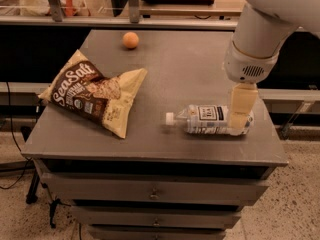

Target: Move blue plastic bottle near orange

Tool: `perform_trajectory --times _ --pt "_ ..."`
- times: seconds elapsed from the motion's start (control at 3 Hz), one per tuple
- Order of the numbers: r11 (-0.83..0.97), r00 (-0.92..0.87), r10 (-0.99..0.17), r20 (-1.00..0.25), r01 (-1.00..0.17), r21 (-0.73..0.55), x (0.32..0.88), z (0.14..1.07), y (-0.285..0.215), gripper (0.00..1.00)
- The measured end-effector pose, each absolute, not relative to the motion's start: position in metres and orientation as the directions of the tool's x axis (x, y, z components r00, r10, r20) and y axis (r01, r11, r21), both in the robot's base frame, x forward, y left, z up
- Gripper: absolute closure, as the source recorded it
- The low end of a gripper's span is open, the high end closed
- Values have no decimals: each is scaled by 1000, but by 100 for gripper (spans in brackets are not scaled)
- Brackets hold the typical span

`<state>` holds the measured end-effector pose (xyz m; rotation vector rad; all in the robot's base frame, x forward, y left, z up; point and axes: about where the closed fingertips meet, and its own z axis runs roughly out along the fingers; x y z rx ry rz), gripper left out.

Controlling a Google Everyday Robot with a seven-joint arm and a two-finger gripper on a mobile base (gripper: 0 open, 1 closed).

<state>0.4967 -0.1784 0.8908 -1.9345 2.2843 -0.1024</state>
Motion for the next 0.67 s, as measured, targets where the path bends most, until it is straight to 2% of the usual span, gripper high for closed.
perform_trajectory --times 0.67 --pt "155 -158 -987 26 -985 -80 507 851 -174 4"
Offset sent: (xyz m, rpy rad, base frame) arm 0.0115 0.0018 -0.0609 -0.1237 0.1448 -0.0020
